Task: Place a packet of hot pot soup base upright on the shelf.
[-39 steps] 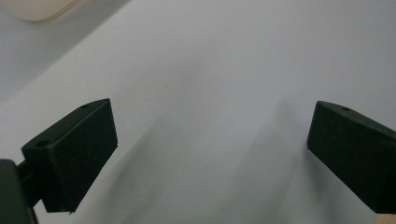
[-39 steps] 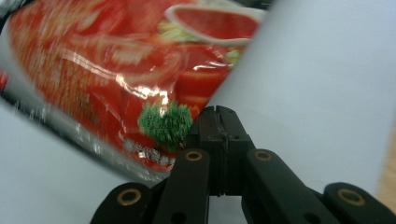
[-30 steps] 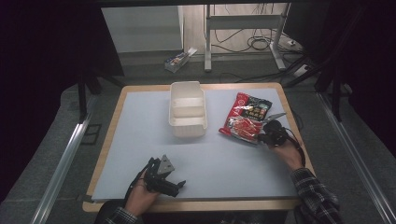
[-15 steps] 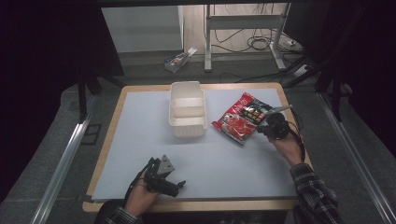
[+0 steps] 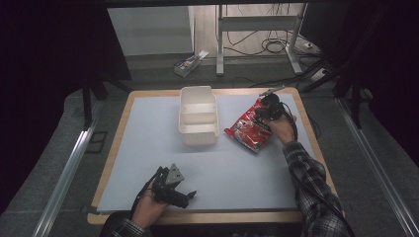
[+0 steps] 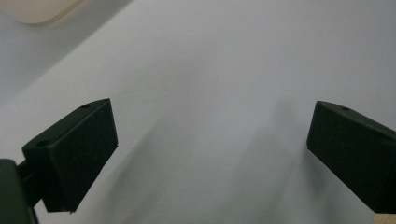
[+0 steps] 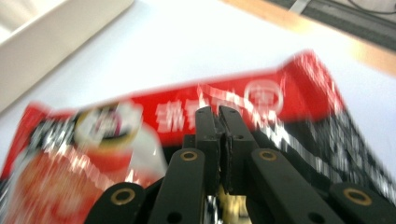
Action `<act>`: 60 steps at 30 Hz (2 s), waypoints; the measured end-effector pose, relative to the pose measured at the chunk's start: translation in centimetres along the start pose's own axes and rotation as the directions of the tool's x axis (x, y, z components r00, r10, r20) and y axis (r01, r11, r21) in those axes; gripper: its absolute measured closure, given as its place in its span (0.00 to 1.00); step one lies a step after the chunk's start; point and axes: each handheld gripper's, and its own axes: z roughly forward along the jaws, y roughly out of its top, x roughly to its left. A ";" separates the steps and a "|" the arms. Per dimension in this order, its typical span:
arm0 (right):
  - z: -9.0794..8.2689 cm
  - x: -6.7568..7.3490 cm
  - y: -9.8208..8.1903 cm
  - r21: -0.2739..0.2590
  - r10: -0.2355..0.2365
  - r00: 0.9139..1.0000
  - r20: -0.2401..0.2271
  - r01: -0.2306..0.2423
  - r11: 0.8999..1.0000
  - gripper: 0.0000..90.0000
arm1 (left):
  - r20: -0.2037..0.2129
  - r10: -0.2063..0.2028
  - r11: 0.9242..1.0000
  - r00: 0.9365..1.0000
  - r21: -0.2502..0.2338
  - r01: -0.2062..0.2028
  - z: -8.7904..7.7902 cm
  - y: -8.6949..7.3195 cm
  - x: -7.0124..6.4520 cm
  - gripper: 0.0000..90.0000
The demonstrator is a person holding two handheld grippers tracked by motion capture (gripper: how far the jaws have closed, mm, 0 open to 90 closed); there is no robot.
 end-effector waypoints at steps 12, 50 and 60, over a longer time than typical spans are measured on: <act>5.7 0.8 2.3 0.073 -0.075 0.996 0.044 0.072 0.995 0.92 | 0.004 0.010 1.000 1.000 0.006 -0.010 0.2 0.1 -0.2 0.02; -3.2 6.2 -6.1 0.081 -0.101 0.994 0.031 0.098 0.992 0.99 | 0.026 0.019 1.000 0.999 0.021 -0.019 0.6 0.4 -0.8 0.02; -8.0 1.9 -9.2 0.074 -0.035 0.988 0.151 0.024 0.997 0.99 | 0.030 0.006 1.000 1.000 0.023 -0.007 0.6 0.3 -0.7 0.03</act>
